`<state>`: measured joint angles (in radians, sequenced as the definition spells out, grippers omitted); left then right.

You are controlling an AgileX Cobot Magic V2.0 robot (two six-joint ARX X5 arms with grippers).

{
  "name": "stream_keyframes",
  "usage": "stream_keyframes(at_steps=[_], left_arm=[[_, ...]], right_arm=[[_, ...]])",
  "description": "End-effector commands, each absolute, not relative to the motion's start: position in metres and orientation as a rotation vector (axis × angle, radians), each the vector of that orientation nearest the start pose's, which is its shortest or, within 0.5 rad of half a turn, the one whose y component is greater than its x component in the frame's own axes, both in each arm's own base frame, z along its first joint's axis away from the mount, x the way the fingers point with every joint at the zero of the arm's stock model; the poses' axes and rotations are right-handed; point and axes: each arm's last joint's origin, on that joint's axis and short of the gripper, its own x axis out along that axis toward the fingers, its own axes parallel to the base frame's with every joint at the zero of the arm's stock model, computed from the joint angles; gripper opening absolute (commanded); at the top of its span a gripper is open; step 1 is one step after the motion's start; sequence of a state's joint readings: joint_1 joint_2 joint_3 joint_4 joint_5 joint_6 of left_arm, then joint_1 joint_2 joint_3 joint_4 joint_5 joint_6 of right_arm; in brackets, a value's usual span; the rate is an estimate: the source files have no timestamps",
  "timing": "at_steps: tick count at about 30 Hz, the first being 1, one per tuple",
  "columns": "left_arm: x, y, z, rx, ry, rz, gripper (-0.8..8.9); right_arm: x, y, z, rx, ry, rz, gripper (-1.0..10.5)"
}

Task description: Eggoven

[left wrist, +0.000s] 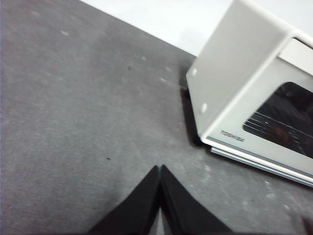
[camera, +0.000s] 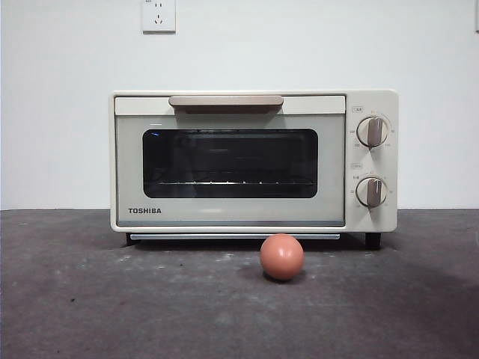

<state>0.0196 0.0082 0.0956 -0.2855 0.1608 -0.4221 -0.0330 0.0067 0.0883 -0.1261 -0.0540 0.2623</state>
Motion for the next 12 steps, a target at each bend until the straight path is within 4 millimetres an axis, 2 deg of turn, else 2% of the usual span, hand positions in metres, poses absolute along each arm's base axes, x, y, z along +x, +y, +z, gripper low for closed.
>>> stream_keyframes(at_steps=[1,7,12], left_arm=[[0.084,-0.003,0.192,-0.448,0.182,-0.108,0.07],[0.079,-0.006,0.230,-0.438,0.224,-0.204,0.07],[0.082,-0.009,0.260,-0.379,0.310,-0.315,0.07]], right_arm=[[0.085,-0.001,0.204,0.308,0.013,0.037,0.0],[0.073,0.002,0.244,0.312,0.085,0.096,0.0],[0.073,0.006,0.276,0.287,0.208,0.230,0.0]])
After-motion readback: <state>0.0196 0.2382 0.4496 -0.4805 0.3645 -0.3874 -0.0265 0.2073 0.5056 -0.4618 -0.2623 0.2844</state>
